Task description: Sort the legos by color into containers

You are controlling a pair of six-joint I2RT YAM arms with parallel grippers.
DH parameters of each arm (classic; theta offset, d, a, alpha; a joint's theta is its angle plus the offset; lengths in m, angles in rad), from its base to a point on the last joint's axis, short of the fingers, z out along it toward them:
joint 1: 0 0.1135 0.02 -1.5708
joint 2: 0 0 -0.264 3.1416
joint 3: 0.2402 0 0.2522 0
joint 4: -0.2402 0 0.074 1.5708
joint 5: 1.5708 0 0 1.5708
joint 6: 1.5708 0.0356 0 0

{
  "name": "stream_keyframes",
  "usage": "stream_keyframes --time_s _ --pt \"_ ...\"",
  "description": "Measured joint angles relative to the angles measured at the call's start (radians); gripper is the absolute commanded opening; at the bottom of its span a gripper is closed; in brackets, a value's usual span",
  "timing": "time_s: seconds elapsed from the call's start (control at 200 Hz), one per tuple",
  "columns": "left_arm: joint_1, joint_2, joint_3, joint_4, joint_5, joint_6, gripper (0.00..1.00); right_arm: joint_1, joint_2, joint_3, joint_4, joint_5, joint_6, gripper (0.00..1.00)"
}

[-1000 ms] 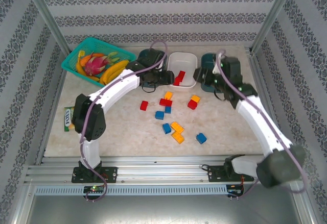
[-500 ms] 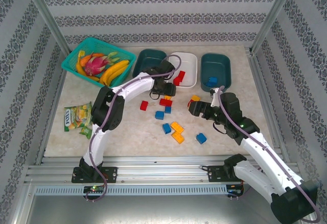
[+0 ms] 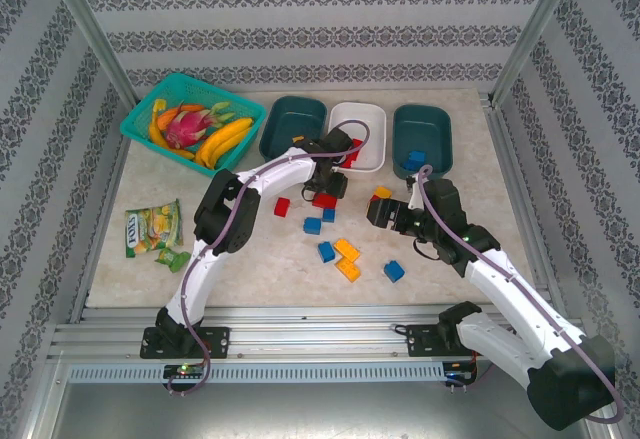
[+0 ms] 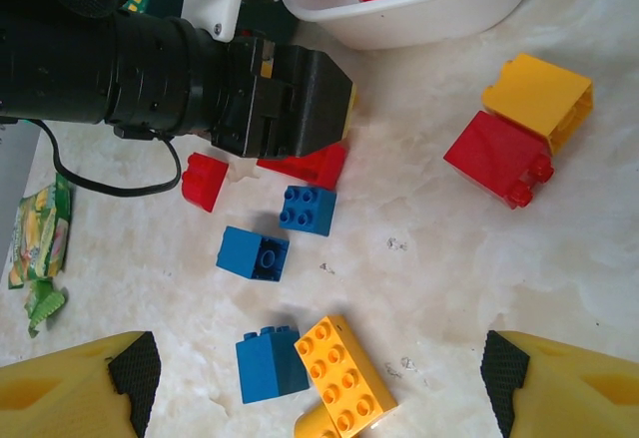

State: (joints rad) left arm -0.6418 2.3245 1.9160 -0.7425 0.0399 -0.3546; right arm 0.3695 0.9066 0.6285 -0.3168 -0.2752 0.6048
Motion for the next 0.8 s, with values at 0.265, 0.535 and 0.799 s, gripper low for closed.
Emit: stream_keyframes --time_s 0.265,0.535,0.799 --pt "0.0 0.011 0.016 -0.005 -0.01 0.014 0.28 0.0 0.025 0.009 0.008 -0.008 0.011 0.85" --pt "0.007 -0.044 -0.004 -0.024 -0.051 -0.002 0.25 0.0 0.047 0.065 0.015 -0.022 0.007 0.84" --pt "0.147 -0.236 0.055 -0.083 -0.05 -0.047 0.24 0.055 0.15 0.19 0.051 -0.017 -0.037 0.84"
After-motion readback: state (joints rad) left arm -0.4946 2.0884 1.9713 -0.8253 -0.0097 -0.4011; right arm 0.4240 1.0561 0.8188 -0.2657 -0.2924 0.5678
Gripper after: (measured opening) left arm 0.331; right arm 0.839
